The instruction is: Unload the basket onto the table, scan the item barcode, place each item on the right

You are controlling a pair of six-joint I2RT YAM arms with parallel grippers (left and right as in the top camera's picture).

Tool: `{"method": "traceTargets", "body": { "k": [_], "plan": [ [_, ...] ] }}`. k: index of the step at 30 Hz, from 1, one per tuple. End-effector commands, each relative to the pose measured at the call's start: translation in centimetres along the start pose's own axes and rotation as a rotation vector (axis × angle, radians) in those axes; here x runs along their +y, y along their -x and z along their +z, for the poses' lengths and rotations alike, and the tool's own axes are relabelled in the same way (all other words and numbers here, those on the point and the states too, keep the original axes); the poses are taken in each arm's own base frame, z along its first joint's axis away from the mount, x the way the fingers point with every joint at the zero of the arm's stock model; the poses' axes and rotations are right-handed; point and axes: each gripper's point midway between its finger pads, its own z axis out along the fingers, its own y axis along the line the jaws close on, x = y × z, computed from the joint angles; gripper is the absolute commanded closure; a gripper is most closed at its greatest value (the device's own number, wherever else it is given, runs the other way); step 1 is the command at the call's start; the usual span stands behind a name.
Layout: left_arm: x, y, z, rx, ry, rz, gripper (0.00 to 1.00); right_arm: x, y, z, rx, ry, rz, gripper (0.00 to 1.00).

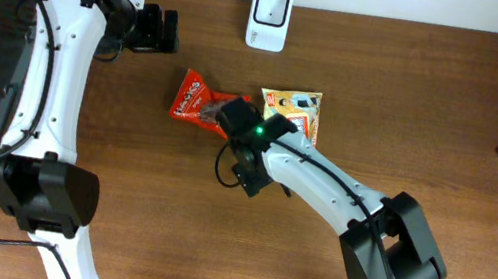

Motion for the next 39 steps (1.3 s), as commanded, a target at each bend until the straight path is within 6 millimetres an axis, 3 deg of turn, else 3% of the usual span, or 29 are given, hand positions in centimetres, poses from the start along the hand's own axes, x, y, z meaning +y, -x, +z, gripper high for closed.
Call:
{"method": "traceTargets", "body": {
  "k": [1, 8, 10, 11, 12, 14, 15, 17, 21, 23, 25, 27, 30, 32, 35, 37, 39],
  "plan": [
    [-0.1, 0.3, -0.6, -0.019, 0.001, -0.005, 0.01, 0.1, -0.8, 1.8, 0.003, -0.036, 0.003, 0.01],
    [-0.1, 0.3, -0.6, -0.019, 0.001, -0.005, 0.01, -1.9, 0.3, 4.8, -0.112, -0.127, 0.091, 0.02],
    [-0.1, 0.3, -0.6, -0.019, 0.001, -0.006, 0.01, -2.9, 0.4, 5.5, -0.129, -0.131, 0.129, 0.17],
    [-0.1, 0.3, -0.6, -0.019, 0.001, -0.006, 0.01, -3.5, 0.4, 5.7, -0.128, -0.133, 0.146, 0.3],
    [-0.1, 0.3, -0.6, -0.019, 0.001, -0.006, 0.01, -4.0, 0.3, 5.9, -0.125, -0.136, 0.16, 0.54],
    [-0.1, 0.3, -0.6, -0.019, 0.001, -0.006, 0.01, -4.7, 0.2, 6.1, -0.117, -0.139, 0.177, 0.9],
    [-0.1, 0.3, -0.6, -0.019, 0.001, -0.005, 0.01, -4.9, 0.1, 6.2, -0.115, -0.136, 0.187, 0.96],
    [-0.1, 0.3, -0.6, -0.019, 0.001, -0.006, 0.01, -4.5, 0.6, 5.9, -0.122, -0.087, 0.236, 0.96],
    [-0.1, 0.3, -0.6, -0.019, 0.001, -0.006, 0.01, -3.5, 4.3, 1.5, -0.181, 0.096, 0.342, 0.96],
    [-0.1, 0.3, -0.6, -0.019, 0.001, -0.006, 0.01, -3.3, 6.8, -2.0, -0.23, 0.243, 0.36, 0.96],
    [-0.1, 0.3, -0.6, -0.019, 0.001, -0.006, 0.01, -3.4, 9.1, -6.7, -0.283, 0.458, 0.379, 0.96],
    [-0.1, 0.3, -0.6, -0.019, 0.001, -0.006, 0.01, -4.4, 10.7, -11.0, -0.338, 0.674, 0.402, 0.96],
    [-0.1, 0.3, -0.6, -0.019, 0.001, -0.006, 0.01, -6.8, 10.8, -12.5, -0.349, 0.843, 0.49, 0.96],
    [-0.1, 0.3, -0.6, -0.019, 0.001, -0.006, 0.01, -9.4, 9.4, -11.3, -0.31, 0.896, 0.575, 0.96],
    [-0.1, 0.3, -0.6, -0.019, 0.001, -0.006, 0.01, -13.9, 5.7, -7.6, -0.22, 0.894, 0.742, 0.96],
    [-0.1, 0.3, -0.6, -0.019, 0.001, -0.005, 0.01, -16.4, 2.4, -4.4, -0.156, 0.88, 0.86, 0.96],
    [-0.1, 0.3, -0.6, -0.019, 0.001, -0.006, 0.01, -18.8, -2.2, -0.2, -0.062, 0.791, 0.985, 0.96]
  ]
}}
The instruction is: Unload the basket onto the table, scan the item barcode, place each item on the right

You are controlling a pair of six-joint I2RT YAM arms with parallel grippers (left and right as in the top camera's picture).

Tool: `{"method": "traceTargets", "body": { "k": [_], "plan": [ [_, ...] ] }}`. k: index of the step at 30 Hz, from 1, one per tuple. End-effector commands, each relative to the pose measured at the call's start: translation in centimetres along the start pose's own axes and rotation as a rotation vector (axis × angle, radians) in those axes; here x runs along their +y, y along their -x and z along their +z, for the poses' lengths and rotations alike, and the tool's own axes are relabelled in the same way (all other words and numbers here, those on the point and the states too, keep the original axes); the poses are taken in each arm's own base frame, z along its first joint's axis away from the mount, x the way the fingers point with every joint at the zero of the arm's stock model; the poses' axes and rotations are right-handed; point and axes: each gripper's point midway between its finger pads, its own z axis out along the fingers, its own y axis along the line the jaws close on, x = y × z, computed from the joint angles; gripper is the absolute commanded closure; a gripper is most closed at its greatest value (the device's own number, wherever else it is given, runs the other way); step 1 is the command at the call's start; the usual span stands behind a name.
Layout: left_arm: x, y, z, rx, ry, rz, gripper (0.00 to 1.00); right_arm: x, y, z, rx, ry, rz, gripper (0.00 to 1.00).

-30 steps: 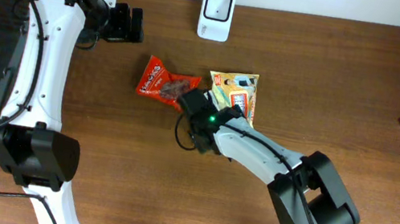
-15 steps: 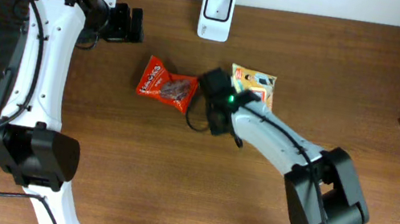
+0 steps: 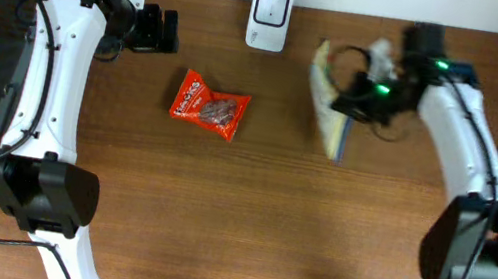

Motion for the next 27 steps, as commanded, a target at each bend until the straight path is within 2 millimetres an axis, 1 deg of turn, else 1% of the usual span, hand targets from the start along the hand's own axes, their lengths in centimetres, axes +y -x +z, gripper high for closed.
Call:
{"method": "traceTargets", "body": {
  "k": [1, 2, 4, 5, 6, 7, 8, 10, 11, 13, 14, 15, 17, 18, 19, 20, 21, 22, 23, 24, 25, 26, 27],
  "plan": [
    [-0.1, 0.3, -0.6, -0.019, 0.001, -0.006, 0.01, -9.9, -1.5, -1.6, -0.012, -0.176, 0.203, 0.96],
    [-0.1, 0.3, -0.6, -0.019, 0.001, -0.006, 0.01, -12.6, -2.1, -2.0, -0.015, -0.242, 0.249, 0.96],
    [-0.1, 0.3, -0.6, -0.019, 0.001, -0.006, 0.01, -15.8, -3.1, -3.1, -0.014, -0.302, 0.322, 0.96],
    [-0.1, 0.3, -0.6, -0.019, 0.001, -0.006, 0.01, -17.0, -3.3, -3.9, -0.023, -0.307, 0.362, 0.96],
    [-0.1, 0.3, -0.6, -0.019, 0.001, -0.005, 0.01, -17.5, -3.3, -4.5, -0.03, -0.294, 0.387, 0.96],
    [-0.1, 0.3, -0.6, -0.019, 0.001, -0.005, 0.01, -17.3, -3.2, -4.8, -0.035, -0.248, 0.4, 0.96],
    [-0.1, 0.3, -0.6, -0.019, 0.001, -0.006, 0.01, -16.3, -3.0, -4.8, -0.032, -0.166, 0.366, 0.96],
    [-0.1, 0.3, -0.6, -0.019, 0.001, -0.006, 0.01, -13.5, -2.8, -4.5, -0.018, -0.014, 0.291, 0.96],
    [-0.1, 0.3, -0.6, -0.019, 0.001, -0.006, 0.01, -11.8, -2.8, -4.1, -0.005, 0.052, 0.256, 0.96],
    [-0.1, 0.3, -0.6, -0.019, 0.001, -0.005, 0.01, -9.5, -3.0, -3.2, 0.021, 0.114, 0.218, 0.96],
    [-0.1, 0.3, -0.6, -0.019, 0.001, -0.005, 0.01, -7.7, -3.3, -2.4, 0.045, 0.15, 0.186, 0.96],
    [-0.1, 0.3, -0.6, -0.019, 0.001, -0.006, 0.01, -5.2, -3.7, -1.3, 0.074, 0.2, 0.134, 0.96],
    [-0.1, 0.3, -0.6, -0.019, 0.001, -0.006, 0.01, -2.0, -4.2, -0.2, 0.105, 0.269, 0.067, 0.96],
    [-0.1, 0.3, -0.6, -0.019, 0.001, -0.005, 0.01, 0.0, -4.5, 0.5, 0.125, 0.302, 0.021, 0.96],
    [-0.2, 0.2, -0.6, -0.018, 0.001, -0.004, 0.01, 2.1, -4.7, 1.0, 0.138, 0.301, -0.044, 0.96],
    [-0.2, 0.2, -0.6, -0.019, 0.001, -0.004, 0.01, 2.4, -4.5, 1.2, 0.132, 0.26, -0.071, 0.96],
    [-0.2, 0.2, -0.6, -0.019, 0.001, -0.004, 0.01, 1.8, -3.7, 1.1, 0.11, 0.164, -0.094, 0.96],
    [-0.2, 0.2, -0.6, -0.018, 0.001, -0.004, 0.01, 0.7, -3.1, 0.7, 0.092, 0.058, -0.084, 0.91],
    [-0.2, 0.2, -0.6, -0.019, 0.001, -0.004, 0.01, -1.0, -2.5, -0.1, 0.071, -0.079, -0.058, 0.79],
    [-0.2, 0.2, -0.6, -0.019, 0.001, -0.004, 0.01, -2.8, -2.0, -1.3, 0.048, -0.223, -0.037, 0.62],
    [-0.2, 0.2, -0.6, -0.019, 0.001, -0.004, 0.01, -5.2, -1.5, -3.1, 0.021, -0.411, -0.013, 0.32],
    [-0.2, 0.2, -0.6, -0.019, 0.001, -0.004, 0.01, -7.9, -1.4, -5.5, 0.003, -0.619, -0.007, 0.02],
    [-0.2, 0.2, -0.6, -0.019, 0.001, -0.004, 0.01, -8.7, -1.6, -6.1, 0.008, -0.678, -0.006, 0.01]
  ]
}}
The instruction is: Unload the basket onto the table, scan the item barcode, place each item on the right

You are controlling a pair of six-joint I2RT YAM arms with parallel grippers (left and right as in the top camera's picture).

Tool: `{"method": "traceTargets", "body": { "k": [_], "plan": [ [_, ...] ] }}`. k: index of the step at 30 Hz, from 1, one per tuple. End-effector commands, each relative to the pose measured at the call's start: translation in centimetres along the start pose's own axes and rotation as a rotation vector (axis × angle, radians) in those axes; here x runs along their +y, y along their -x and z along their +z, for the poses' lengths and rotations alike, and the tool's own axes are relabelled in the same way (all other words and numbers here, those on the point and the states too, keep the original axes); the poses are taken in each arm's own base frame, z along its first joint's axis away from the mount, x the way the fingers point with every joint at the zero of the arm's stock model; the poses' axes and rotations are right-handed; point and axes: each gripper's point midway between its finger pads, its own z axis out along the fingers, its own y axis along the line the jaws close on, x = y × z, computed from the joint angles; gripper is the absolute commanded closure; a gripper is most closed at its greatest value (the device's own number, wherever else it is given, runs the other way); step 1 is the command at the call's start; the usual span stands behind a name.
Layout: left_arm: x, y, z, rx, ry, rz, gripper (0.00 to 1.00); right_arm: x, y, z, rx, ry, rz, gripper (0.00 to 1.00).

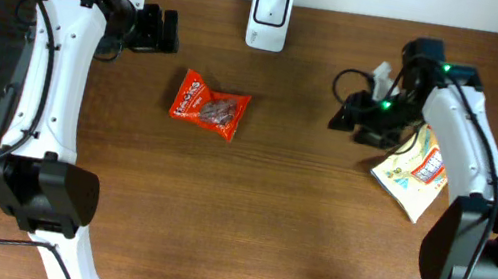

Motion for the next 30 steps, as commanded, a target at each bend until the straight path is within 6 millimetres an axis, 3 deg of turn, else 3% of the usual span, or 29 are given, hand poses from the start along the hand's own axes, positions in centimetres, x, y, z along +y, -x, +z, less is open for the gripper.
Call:
{"method": "traceTargets", "body": {
  "k": [1, 6, 10, 16, 20, 21, 23, 24, 25, 26, 29, 30],
  "plan": [
    [-0.2, 0.2, -0.6, -0.018, 0.0, -0.004, 0.01, -7.8, 0.5, -3.8, -0.08, -0.498, 0.046, 0.01],
    [-0.2, 0.2, -0.6, -0.018, 0.0, -0.004, 0.01, -9.6, -2.6, -0.7, 0.059, -0.566, -0.025, 0.01],
    [-0.2, 0.2, -0.6, -0.017, 0.0, -0.004, 0.01, -13.8, -3.6, 0.7, 0.037, -0.793, -0.011, 0.01],
    [-0.2, 0.2, -0.6, -0.018, 0.0, -0.004, 0.01, -18.0, -2.2, 2.6, -0.128, -0.971, -0.014, 0.01],
    [-0.2, 0.2, -0.6, -0.018, 0.0, -0.004, 0.01, -19.4, -2.4, 5.1, -0.211, -0.963, -0.008, 0.02],
    [-0.2, 0.2, -0.6, -0.018, 0.0, -0.004, 0.01, -19.5, -2.5, 5.6, -0.223, -0.956, -0.006, 0.15],
    [-0.2, 0.2, -0.6, -0.018, 0.0, -0.004, 0.01, -19.2, -2.9, 7.1, -0.223, -0.887, -0.006, 0.55],
    [-0.2, 0.2, -0.6, -0.017, 0.0, -0.004, 0.01, -18.4, -3.0, 7.9, -0.209, -0.823, -0.004, 0.8],
    [-0.2, 0.2, -0.6, -0.018, 0.0, -0.004, 0.01, -17.8, -3.1, 8.6, -0.2, -0.771, -0.005, 0.89],
    [-0.2, 0.2, -0.6, -0.018, 0.0, -0.004, 0.01, -17.0, -3.1, 9.2, -0.19, -0.709, -0.006, 0.96],
    [-0.2, 0.2, -0.6, -0.017, 0.0, -0.004, 0.01, -13.3, -2.7, 11.0, -0.162, -0.476, -0.014, 0.96],
    [-0.2, 0.2, -0.6, -0.018, 0.0, -0.004, 0.01, -11.0, -2.3, 11.3, -0.155, -0.353, -0.022, 0.96]
  ]
}}
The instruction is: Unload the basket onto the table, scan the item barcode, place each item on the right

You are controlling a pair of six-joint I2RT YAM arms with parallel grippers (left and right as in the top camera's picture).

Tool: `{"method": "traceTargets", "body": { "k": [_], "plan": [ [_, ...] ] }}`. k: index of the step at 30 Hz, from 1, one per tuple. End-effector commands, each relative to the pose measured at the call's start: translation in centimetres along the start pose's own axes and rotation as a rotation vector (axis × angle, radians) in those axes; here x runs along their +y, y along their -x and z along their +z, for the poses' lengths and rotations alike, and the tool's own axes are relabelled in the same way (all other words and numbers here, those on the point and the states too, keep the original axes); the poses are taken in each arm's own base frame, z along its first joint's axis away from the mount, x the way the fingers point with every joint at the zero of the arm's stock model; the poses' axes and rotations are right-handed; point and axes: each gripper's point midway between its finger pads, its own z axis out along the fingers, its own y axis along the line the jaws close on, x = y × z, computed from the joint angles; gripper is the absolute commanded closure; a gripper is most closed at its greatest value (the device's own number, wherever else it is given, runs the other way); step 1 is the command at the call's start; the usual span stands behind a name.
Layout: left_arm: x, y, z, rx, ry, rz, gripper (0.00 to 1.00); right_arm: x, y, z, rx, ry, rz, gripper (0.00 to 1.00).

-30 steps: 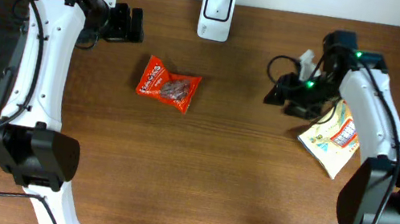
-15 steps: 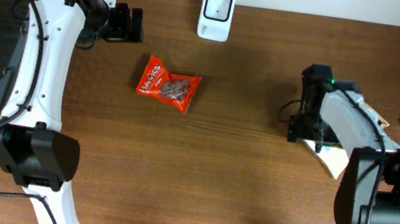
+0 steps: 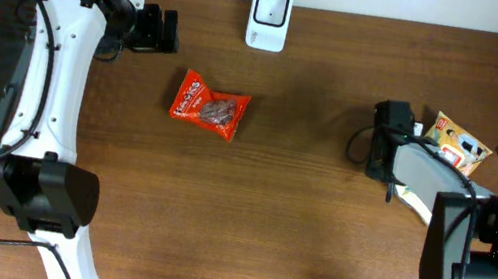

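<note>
A yellow snack packet [image 3: 458,142] lies flat on the table at the right, partly under my right arm. My right gripper [image 3: 381,150] is drawn back just left of the packet, apart from it and holding nothing; the overhead view does not show how its jaws stand. The white barcode scanner [image 3: 272,4] stands at the back edge in the middle. A red snack packet [image 3: 209,107] lies left of centre. My left gripper [image 3: 163,32] hovers at the back left, above and left of the red packet, with nothing in it.
Two small packets, one orange and one teal, lie at the far right edge. A dark grey mesh basket takes up the table's left side. The wooden table [image 3: 246,220] is bare in front.
The yellow packet was hanging from my right gripper at the right. Now it lies flat further right and back. My right gripper has let go and pulled back toward its base.
My right gripper was down on the yellow packet beside the red one in the middle. Then it held the packet up, edge-on, right of the scanner. Then it carried it to the right side, and now the packet lies there, released. My left arm never moved.
</note>
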Motion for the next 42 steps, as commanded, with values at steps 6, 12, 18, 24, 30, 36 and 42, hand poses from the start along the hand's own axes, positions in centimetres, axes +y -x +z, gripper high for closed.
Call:
{"method": "traceTargets", "body": {
  "k": [6, 12, 18, 24, 30, 36, 42],
  "plan": [
    [-0.2, 0.2, -0.6, -0.018, 0.0, -0.004, 0.01, 16.8, 2.4, -16.0, 0.145, 1.347, -0.028, 0.96],
    [-0.2, 0.2, -0.6, -0.018, 0.0, -0.004, 0.01, 17.8, 3.9, -25.2, 0.185, 1.745, -0.093, 0.96],
    [-0.2, 0.2, -0.6, -0.018, 0.0, -0.004, 0.01, 14.2, 6.0, -21.1, 0.232, 1.634, 0.132, 0.96],
    [-0.2, 0.2, -0.6, -0.018, 0.0, -0.004, 0.01, 5.8, 4.0, -7.7, 0.269, 1.063, 0.438, 0.89],
    [-0.2, 0.2, -0.6, -0.018, 0.0, -0.004, 0.01, 2.3, 2.8, -4.6, 0.234, 0.871, 0.374, 0.4],
    [-0.2, 0.2, -0.6, -0.018, 0.0, -0.004, 0.01, 4.1, 4.5, -6.7, 0.2, 0.9, 0.31, 0.62],
    [-0.2, 0.2, -0.6, -0.018, 0.0, -0.004, 0.01, 8.6, 4.7, -7.0, 0.106, 0.727, 0.13, 0.93]
  ]
}}
